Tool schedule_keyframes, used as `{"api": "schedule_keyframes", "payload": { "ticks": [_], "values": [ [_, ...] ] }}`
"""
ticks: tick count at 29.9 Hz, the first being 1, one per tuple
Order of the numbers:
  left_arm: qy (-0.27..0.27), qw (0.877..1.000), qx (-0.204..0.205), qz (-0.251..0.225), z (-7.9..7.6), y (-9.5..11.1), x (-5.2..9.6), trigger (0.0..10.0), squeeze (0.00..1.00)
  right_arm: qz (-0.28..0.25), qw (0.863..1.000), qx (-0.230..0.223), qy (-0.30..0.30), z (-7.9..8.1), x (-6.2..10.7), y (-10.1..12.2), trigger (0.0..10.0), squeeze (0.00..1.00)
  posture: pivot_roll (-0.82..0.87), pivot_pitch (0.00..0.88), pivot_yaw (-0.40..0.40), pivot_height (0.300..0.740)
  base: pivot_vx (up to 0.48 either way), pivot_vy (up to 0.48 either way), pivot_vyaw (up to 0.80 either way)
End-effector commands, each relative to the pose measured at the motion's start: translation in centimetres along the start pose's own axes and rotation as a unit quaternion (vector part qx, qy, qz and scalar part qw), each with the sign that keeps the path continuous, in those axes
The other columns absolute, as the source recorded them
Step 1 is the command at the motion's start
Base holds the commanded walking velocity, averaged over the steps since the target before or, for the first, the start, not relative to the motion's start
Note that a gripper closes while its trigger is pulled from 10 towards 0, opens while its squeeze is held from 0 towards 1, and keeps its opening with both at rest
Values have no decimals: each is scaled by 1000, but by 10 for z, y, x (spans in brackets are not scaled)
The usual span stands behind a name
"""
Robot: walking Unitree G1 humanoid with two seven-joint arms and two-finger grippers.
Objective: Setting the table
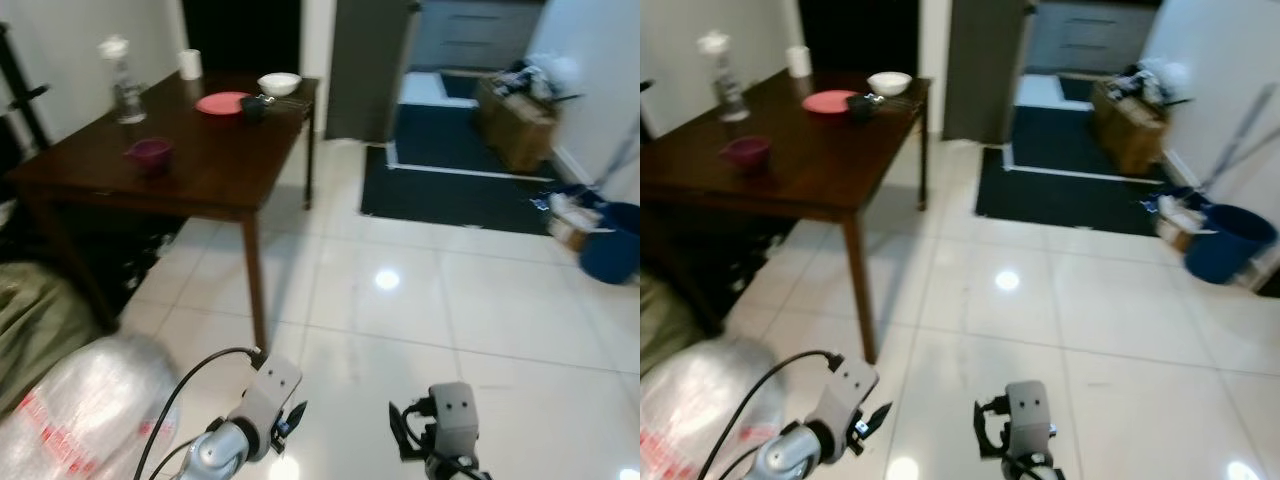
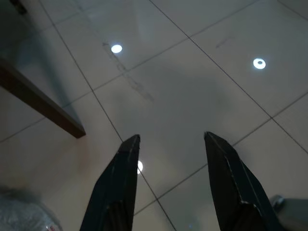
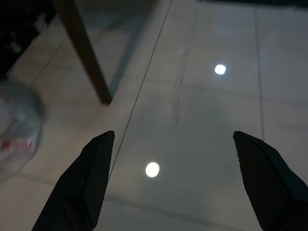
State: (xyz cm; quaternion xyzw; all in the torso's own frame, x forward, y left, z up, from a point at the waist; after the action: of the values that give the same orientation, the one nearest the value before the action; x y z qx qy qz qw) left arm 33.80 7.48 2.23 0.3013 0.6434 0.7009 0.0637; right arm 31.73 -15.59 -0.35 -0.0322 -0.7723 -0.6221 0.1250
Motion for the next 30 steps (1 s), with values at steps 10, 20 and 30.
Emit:
{"api": "schedule_keyframes", "payload": {
  "ticks": [10, 20, 30],
  "values": [
    [37, 996, -42, -70, 4, 28, -3, 10000, 0, -64, 998, 10, 9, 6, -3, 35, 10000, 0, 42, 80, 98, 740, 306, 0, -227],
    [41, 993, -51, -103, -4, 42, -5, 10000, 0, -88, 996, 20, 20, 13, -3, 50, 10000, 0, 34, 73, 98, 740, 479, 0, 0],
    [36, 993, -54, -103, -7, 40, -6, 10000, 0, -66, 998, 18, 13, 8, -1, 39, 10000, 0, 30, 68, 99, 740, 480, 0, -219]
  ]
}}
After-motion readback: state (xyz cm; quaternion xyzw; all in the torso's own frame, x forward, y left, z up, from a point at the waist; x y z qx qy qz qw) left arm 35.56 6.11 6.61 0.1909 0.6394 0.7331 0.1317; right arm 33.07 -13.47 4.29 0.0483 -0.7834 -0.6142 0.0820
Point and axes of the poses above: a point about 5 cm out from each wrist's last joint towards the gripper, its own x axis pointing back from the gripper into the wrist, its own y axis along the axis of the wrist's last joint, z = x × y, the point moved 6 cm from there along -x, pointing out of the wrist towards the gripper, and after that the axes turned 12 degrees about x, right-handed, at the moved point
